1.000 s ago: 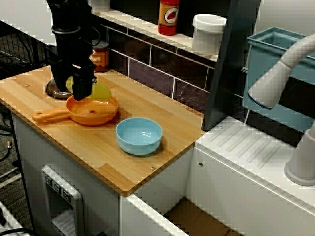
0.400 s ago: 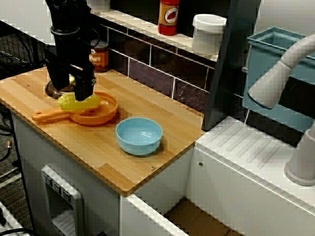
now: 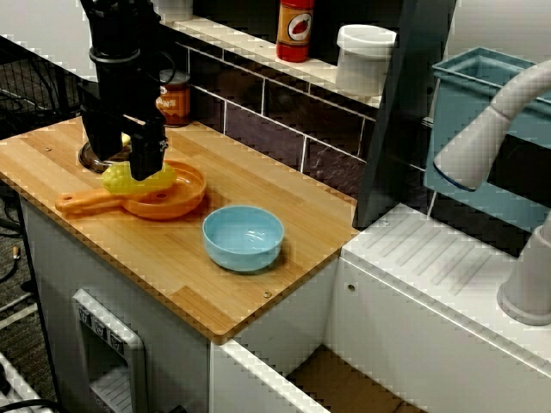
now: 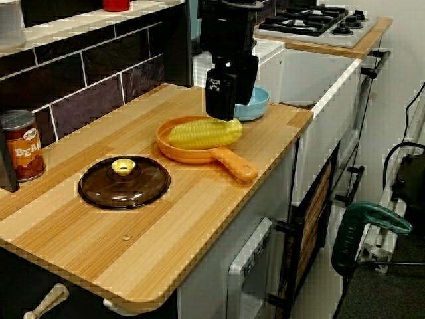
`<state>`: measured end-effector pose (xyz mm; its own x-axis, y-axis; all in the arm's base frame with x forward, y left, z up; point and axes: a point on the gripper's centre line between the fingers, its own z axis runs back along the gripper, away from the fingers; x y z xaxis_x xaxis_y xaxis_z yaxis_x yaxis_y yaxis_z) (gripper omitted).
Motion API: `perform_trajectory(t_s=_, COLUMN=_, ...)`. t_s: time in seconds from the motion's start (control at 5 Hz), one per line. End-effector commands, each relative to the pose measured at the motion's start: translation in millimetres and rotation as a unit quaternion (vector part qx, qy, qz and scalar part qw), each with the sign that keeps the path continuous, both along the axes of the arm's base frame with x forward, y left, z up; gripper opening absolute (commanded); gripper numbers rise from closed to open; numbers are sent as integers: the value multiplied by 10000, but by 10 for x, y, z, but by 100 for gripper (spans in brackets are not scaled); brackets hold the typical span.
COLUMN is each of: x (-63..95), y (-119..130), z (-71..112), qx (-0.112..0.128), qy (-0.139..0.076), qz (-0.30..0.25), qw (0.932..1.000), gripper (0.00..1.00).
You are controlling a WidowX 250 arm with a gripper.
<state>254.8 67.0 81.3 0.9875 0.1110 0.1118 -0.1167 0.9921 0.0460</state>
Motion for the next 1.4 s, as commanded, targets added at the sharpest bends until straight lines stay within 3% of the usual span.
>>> perform_trajectory(t_s=0.0, x=95, y=-144, z=247, qx=-2, qy=-301, qz=-222, qw=9993, gripper=100)
perform_trajectory(t_s=0.2, x=160, y=-308, z=296, qx=-44, qy=-312, qz=-332, qw=9990, gripper=100)
perform_trajectory(t_s=0.8, x=395, y=-765, z=189, qx=320, qy=-249, qz=-372, qw=9985, gripper=100)
perform_trajectory(t_s=1.2, x=521, y=-943, z=-27, qx=427, qy=51, qz=-495, qw=9978, gripper=100)
